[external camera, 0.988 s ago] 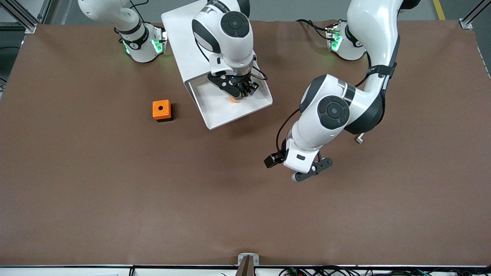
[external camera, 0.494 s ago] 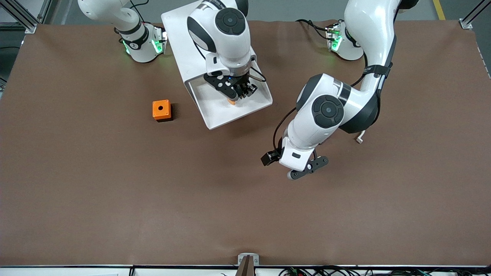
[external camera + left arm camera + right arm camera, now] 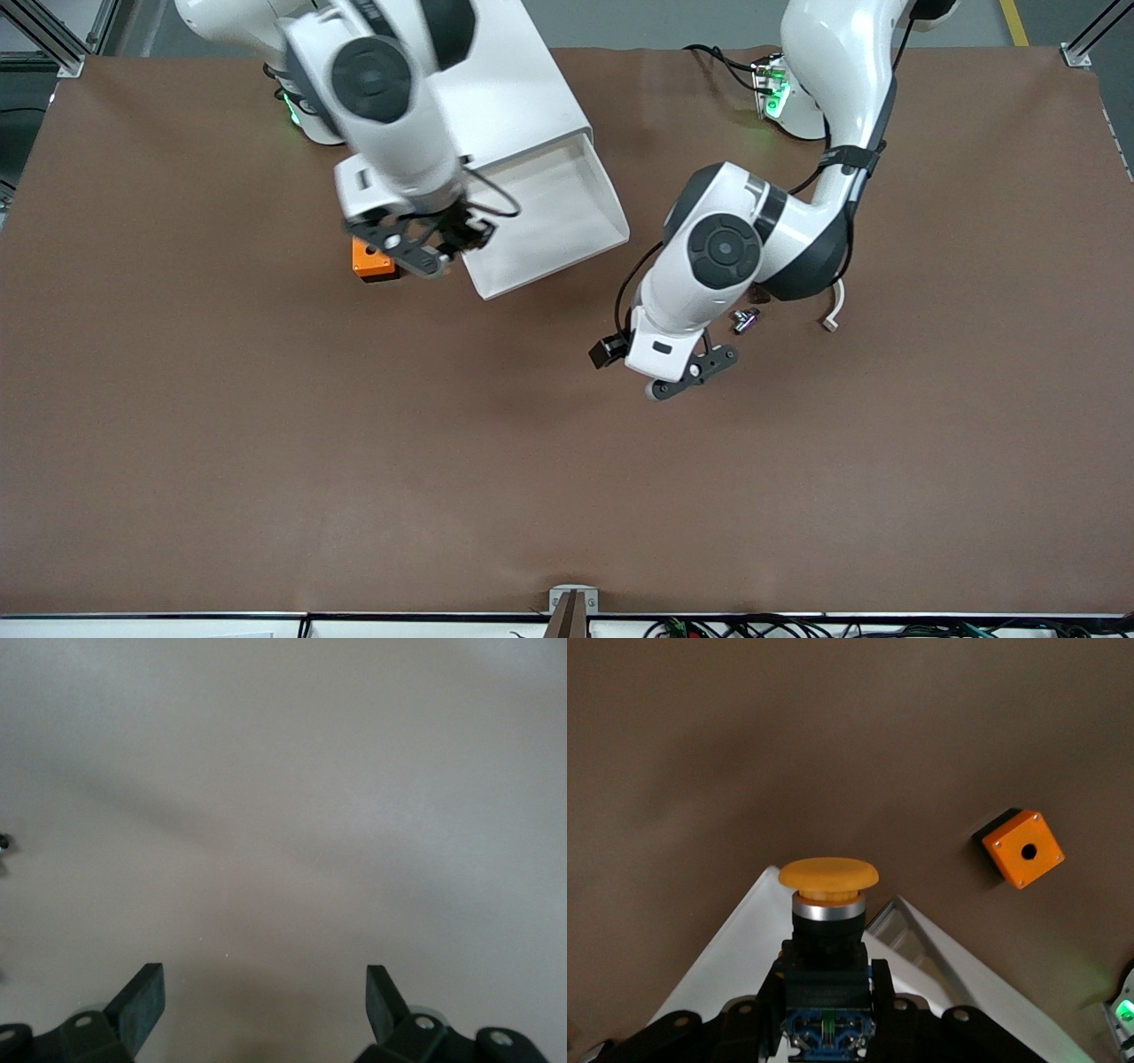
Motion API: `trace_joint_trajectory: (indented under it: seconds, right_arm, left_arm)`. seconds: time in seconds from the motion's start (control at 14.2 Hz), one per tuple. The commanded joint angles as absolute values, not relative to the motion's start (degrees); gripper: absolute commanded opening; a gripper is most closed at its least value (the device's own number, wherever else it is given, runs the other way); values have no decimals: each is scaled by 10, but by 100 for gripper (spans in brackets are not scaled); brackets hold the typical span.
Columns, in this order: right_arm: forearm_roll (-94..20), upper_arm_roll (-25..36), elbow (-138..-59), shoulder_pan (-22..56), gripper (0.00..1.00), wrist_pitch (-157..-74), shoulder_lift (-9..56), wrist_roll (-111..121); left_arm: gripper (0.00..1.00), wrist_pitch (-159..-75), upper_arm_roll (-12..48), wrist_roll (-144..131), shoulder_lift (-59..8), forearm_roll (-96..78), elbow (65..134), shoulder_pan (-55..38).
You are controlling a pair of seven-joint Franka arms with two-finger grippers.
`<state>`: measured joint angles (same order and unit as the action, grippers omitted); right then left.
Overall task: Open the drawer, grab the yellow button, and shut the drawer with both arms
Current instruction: 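Lift the button out with the right gripper while the left gripper pushes the drawer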
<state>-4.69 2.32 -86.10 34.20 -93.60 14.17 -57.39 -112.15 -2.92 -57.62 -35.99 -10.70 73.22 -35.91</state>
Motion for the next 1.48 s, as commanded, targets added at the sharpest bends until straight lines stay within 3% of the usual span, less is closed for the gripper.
trace_joint_trajectory:
  seconds: [0.0, 0.35, 0.85, 1.41]
  right_arm:
    - [-48, 16, -896, 274, 0, -938, 120, -450]
    - [-41, 16, -979, 156, 0, -1013, 118, -272]
    - [24, 16, -1164, 17, 0, -1299, 147, -124]
    - [26, 14, -1185, -118, 0, -1447, 255, 51]
  left_arm:
    - [100, -1117, -32, -612, -355, -80, 741, -384]
    - [100, -1115, -32, -636, -359, -79, 744, -414]
    - [100, -1097, -30, -661, -360, -82, 753, -454]
    - [100, -1062, -2, -714, -359, -102, 751, -484]
